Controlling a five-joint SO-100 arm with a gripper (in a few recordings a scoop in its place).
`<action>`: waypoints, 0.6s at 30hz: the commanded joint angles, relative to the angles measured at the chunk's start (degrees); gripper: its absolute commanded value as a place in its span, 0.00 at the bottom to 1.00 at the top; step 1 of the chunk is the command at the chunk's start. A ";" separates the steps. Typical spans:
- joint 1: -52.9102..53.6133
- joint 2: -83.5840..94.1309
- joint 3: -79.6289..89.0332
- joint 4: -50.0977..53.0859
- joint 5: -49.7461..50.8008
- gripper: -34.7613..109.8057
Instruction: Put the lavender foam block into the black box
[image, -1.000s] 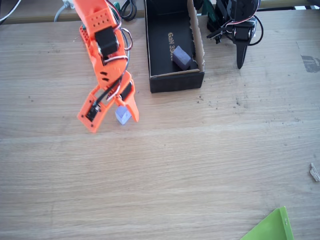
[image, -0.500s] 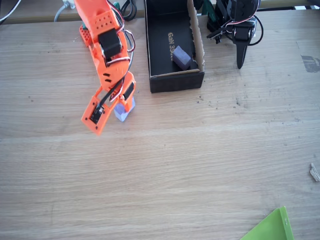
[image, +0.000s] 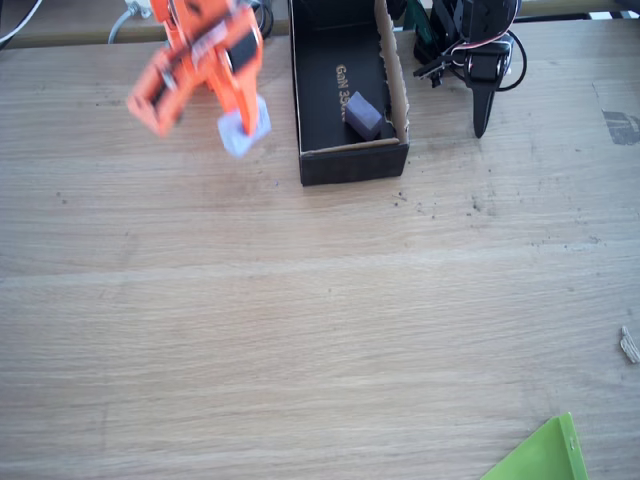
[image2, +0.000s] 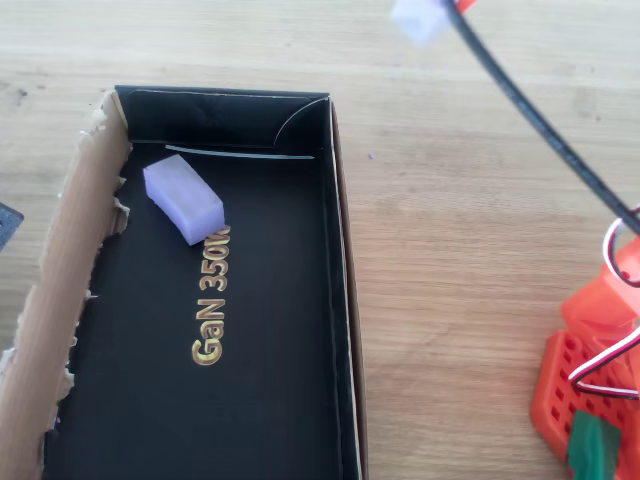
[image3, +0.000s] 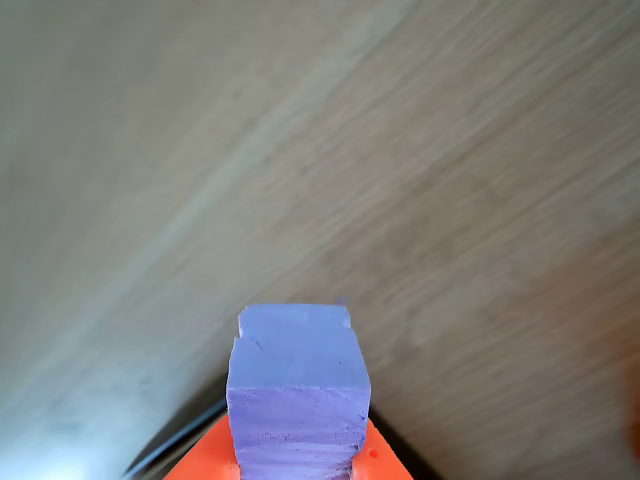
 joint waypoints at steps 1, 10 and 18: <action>-3.52 7.47 2.11 1.14 -0.97 0.24; -28.04 8.00 4.57 -6.42 -13.71 0.24; -45.26 -7.03 -3.25 -5.71 -25.05 0.24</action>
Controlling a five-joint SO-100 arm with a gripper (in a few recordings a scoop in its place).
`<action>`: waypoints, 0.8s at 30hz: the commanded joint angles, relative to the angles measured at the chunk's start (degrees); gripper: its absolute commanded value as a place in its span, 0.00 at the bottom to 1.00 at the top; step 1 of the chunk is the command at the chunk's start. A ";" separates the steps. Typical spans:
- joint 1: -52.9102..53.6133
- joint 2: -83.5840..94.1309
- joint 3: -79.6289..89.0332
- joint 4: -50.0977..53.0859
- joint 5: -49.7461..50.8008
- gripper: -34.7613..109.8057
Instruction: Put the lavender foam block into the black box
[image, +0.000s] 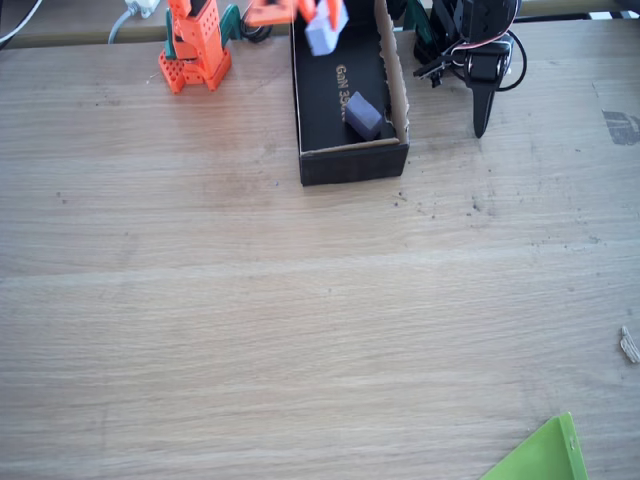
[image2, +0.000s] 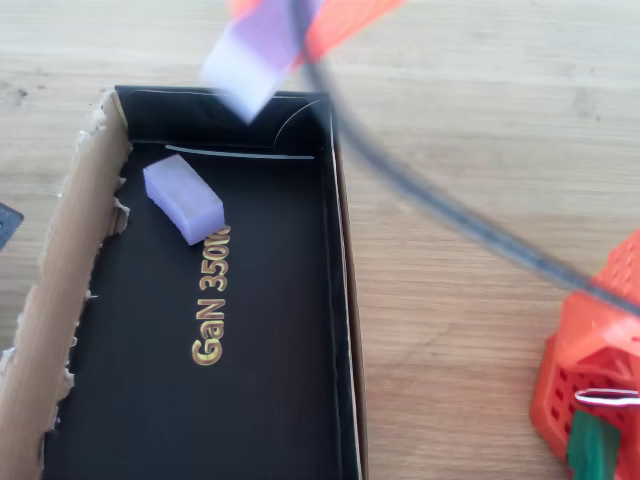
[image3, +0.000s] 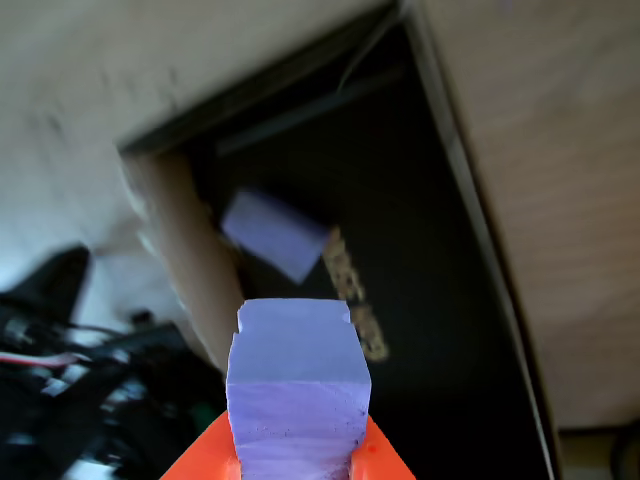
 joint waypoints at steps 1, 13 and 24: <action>-4.57 -3.60 -5.71 3.43 -5.45 0.24; -9.40 -13.80 -14.33 8.26 -3.16 0.24; -11.60 -14.33 -13.97 8.44 -6.94 0.46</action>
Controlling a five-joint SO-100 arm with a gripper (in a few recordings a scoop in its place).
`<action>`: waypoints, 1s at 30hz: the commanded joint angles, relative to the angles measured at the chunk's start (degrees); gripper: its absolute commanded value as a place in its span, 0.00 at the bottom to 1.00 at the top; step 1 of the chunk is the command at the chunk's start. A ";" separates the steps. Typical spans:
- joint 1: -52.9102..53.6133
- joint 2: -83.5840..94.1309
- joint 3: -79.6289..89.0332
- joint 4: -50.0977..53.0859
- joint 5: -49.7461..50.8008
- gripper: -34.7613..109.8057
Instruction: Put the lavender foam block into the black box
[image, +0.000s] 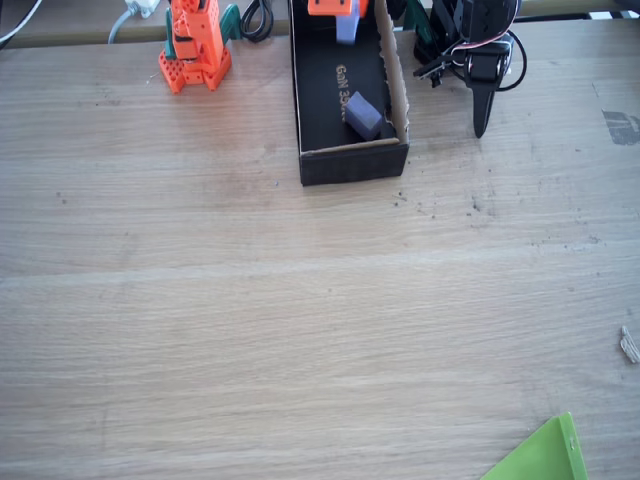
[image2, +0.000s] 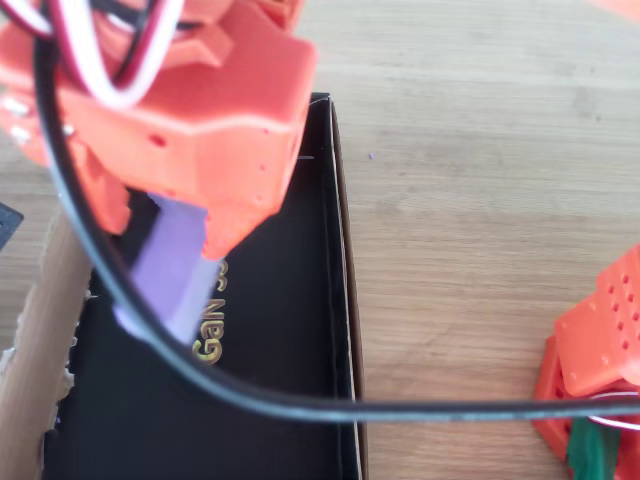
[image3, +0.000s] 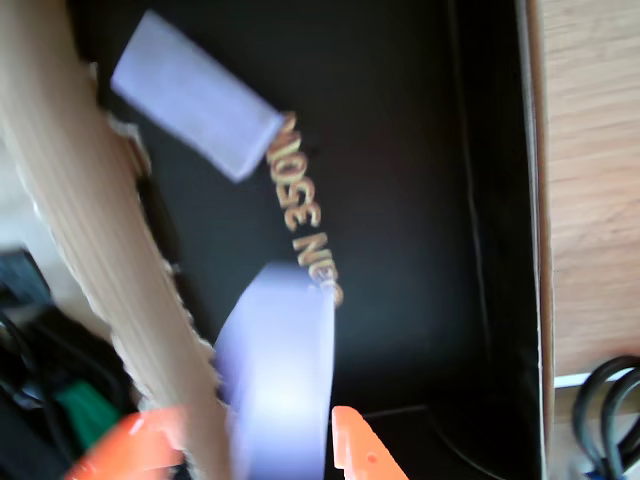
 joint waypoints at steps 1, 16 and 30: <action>-0.35 1.49 -1.49 1.05 -1.58 0.46; 25.66 11.60 6.42 -9.40 1.32 0.24; 83.14 5.19 9.67 -13.10 25.58 0.24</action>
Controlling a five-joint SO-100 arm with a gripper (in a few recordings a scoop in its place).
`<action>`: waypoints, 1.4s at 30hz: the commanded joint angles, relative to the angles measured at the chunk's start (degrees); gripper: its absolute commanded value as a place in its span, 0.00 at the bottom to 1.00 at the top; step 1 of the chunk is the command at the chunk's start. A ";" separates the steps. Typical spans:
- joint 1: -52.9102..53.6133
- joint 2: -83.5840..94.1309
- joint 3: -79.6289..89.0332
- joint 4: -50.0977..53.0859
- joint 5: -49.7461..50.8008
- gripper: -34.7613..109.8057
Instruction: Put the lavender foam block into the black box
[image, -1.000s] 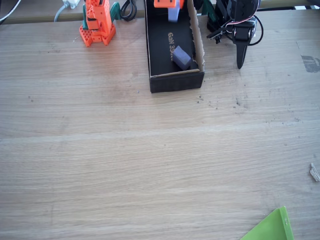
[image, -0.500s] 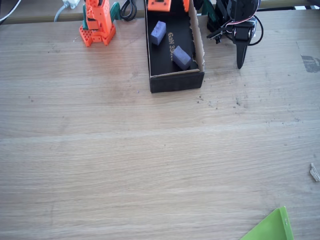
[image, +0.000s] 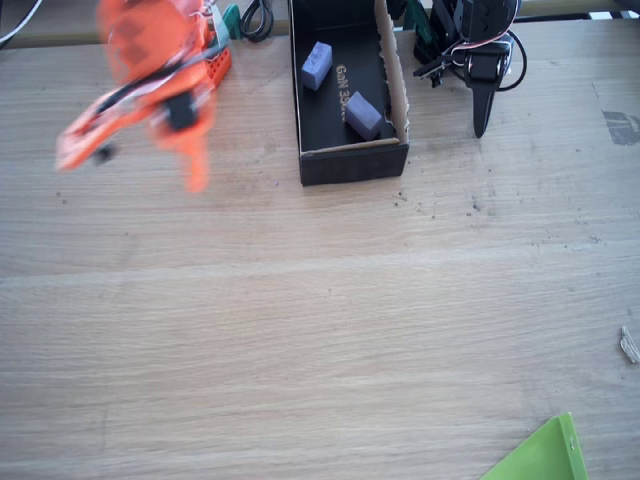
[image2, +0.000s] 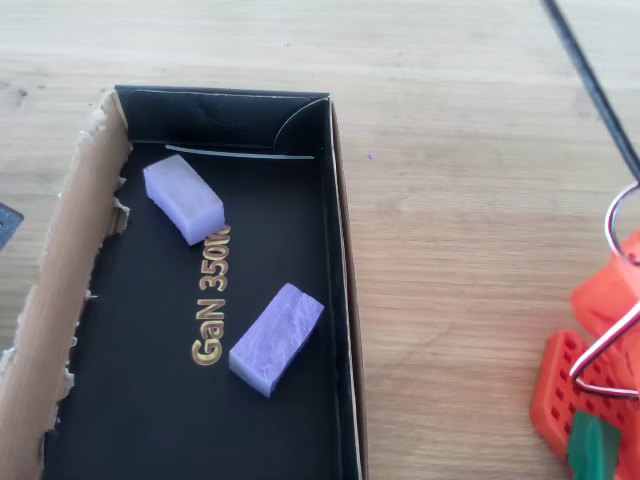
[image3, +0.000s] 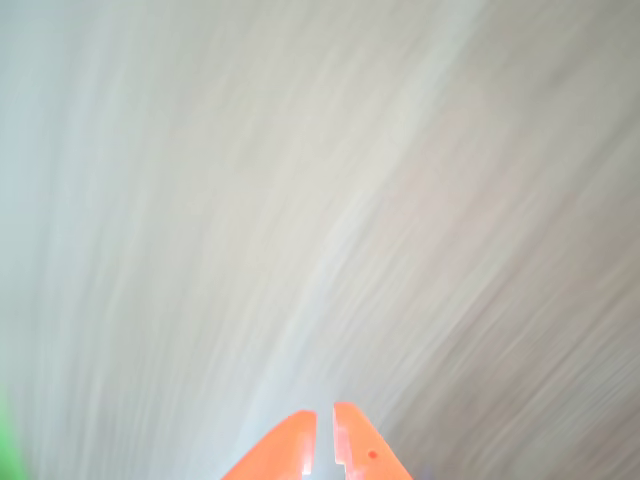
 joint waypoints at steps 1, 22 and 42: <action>6.50 -0.53 1.14 0.53 3.52 0.24; -0.18 27.16 53.61 -37.09 2.64 0.24; 1.76 87.45 99.05 -42.36 0.44 0.24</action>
